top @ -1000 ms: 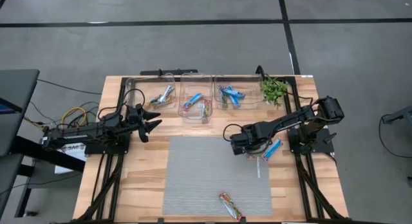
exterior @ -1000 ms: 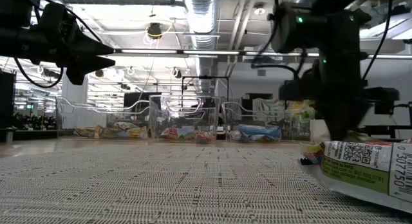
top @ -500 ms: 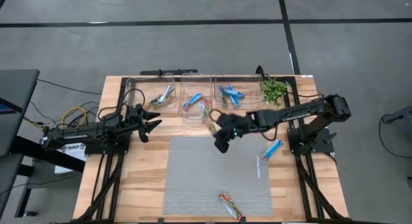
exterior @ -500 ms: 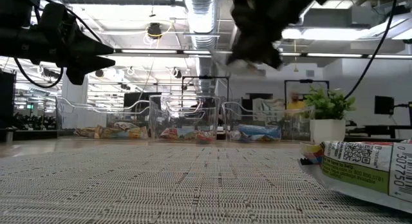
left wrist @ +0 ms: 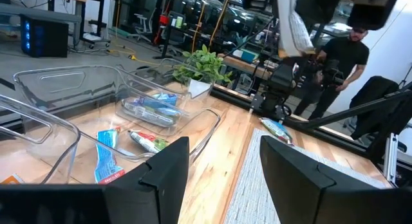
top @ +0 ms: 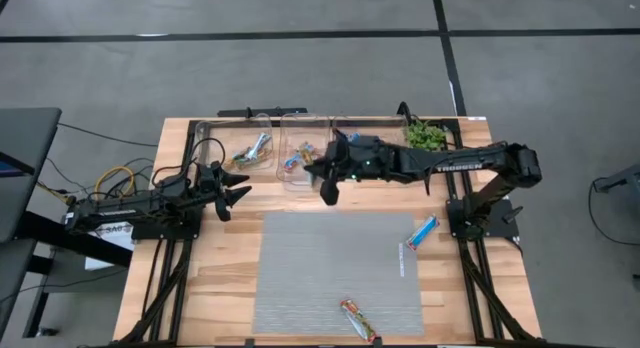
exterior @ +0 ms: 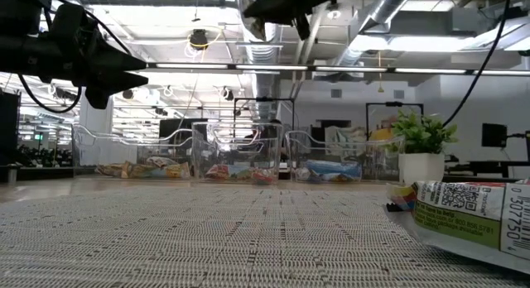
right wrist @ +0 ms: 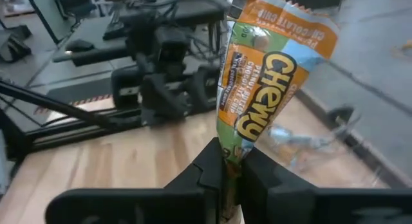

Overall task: Pick and place Granola Bars by type
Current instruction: Put the yellow granola bar into the left transparent bin

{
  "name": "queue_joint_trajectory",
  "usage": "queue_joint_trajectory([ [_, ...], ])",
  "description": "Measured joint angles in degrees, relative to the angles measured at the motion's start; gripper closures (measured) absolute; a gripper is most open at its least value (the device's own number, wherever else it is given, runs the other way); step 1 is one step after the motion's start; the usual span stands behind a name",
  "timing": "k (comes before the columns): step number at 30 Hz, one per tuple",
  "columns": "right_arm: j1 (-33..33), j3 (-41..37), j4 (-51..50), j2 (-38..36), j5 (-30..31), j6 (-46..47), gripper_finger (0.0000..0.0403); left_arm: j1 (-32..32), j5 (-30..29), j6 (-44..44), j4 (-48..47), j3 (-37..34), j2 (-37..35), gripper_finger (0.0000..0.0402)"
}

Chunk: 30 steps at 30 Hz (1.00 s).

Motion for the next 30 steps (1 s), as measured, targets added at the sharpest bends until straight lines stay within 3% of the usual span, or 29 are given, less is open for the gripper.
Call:
queue_joint_trajectory([
  [6, -2.4, 5.7, -3.7, 6.4, -0.4, -5.9, 0.0384, 0.0, 0.0, 0.0, 0.0, 0.0, 0.0, 0.0218],
  [16, -7.1, 25.3, -7.1, 20.9, -0.9, -15.0, 0.0385, 0.0, 0.1, 0.0, 0.0, 0.0, 0.0, 0.0218],
  [22, -11.3, 37.2, -9.6, 26.8, -6.3, -13.0, 0.0382, 0.0, 0.2, 0.0, 0.0, 0.0, 0.0, 0.0218],
  [30, -14.3, 48.4, -12.8, 33.8, -8.8, -11.7, 0.0388, 0.0, 0.2, 0.0, 0.0, 0.0, 0.0, 0.0218],
])
